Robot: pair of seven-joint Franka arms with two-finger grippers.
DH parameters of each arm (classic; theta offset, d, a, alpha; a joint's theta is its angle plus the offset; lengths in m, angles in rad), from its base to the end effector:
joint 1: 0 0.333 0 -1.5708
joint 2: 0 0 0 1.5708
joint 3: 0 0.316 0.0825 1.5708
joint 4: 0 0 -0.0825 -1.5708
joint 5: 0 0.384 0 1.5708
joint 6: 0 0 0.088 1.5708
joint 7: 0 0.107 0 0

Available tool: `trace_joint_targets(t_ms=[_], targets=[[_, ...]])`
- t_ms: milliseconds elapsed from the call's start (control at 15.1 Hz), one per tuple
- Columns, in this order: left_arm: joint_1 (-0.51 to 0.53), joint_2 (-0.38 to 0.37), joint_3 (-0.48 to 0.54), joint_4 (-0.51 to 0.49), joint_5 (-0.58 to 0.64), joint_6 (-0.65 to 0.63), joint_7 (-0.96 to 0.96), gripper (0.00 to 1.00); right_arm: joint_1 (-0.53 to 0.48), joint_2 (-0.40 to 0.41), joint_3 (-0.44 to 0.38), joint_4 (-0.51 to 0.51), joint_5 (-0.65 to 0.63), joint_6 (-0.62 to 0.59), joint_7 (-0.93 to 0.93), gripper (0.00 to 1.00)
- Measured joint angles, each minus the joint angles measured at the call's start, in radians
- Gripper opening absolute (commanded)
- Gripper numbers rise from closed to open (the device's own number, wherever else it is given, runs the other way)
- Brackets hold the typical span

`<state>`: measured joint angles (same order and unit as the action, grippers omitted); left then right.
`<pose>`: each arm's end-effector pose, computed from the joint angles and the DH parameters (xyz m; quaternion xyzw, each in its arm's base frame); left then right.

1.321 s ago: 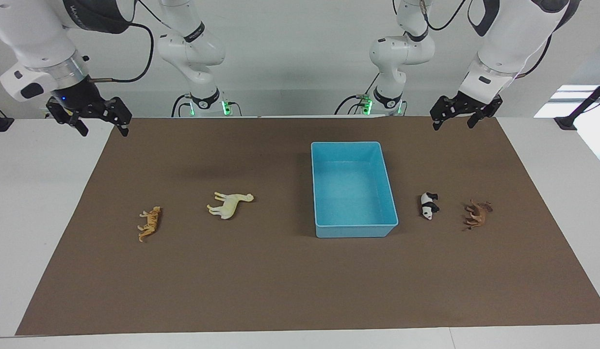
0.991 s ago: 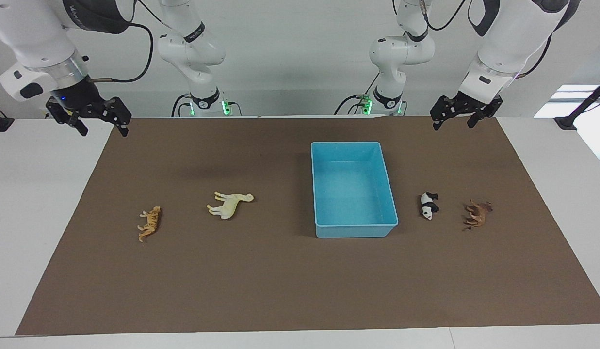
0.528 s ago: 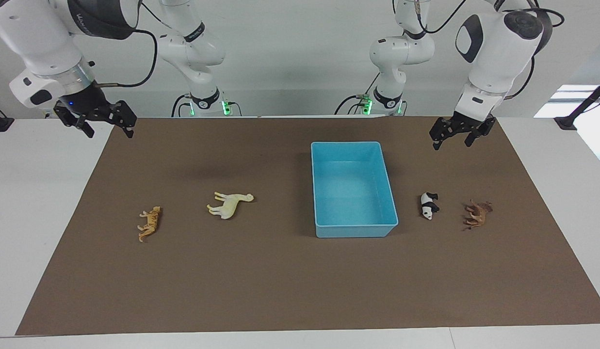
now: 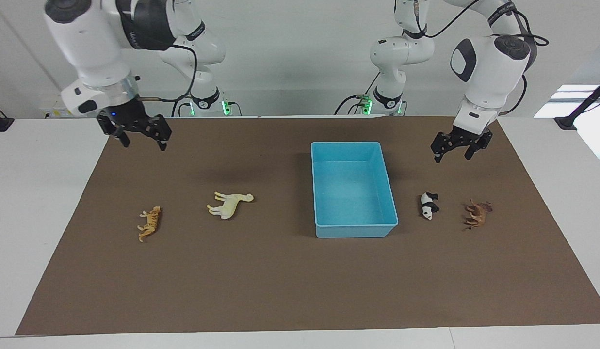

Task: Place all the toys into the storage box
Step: 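Reach the left gripper to the panda while the right gripper reaches the llama, then grasp the panda with the left gripper while the right gripper grasps the llama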

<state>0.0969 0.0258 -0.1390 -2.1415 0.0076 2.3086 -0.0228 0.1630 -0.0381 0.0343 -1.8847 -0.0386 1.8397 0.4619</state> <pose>0.5564 -0.0230 0.4059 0.9974 -0.0118 0.0707 0.0011 0.5395 0.1049 0.5192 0.9917 -0.1268 0.0029 0.0193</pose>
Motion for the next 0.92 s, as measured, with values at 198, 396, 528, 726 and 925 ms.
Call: trace_joint_targets(t_ms=[198,396,528,726,925], targets=[[0.0,0.071,0.0,-0.001,0.0,0.063,0.009,1.0,0.023,0.024,0.0,-0.039,0.0,0.084,0.067,1.0],[0.0,0.094,0.0,-0.018,0.0,0.099,0.02,1.0,0.025,0.079,-0.002,-0.071,0.0,0.23,0.123,1.0],[0.0,0.095,0.0,-0.046,0.0,0.123,0.029,1.0,0.035,0.116,-0.002,-0.088,0.0,0.293,0.127,1.0],[0.0,0.096,0.001,-0.095,0.0,0.144,0.038,1.0,0.069,0.172,-0.002,-0.099,0.0,0.376,0.144,1.0],[0.0,0.097,0.001,-0.12,0.0,0.159,0.039,1.0,0.077,0.198,-0.004,-0.105,0.0,0.424,0.154,1.0]])
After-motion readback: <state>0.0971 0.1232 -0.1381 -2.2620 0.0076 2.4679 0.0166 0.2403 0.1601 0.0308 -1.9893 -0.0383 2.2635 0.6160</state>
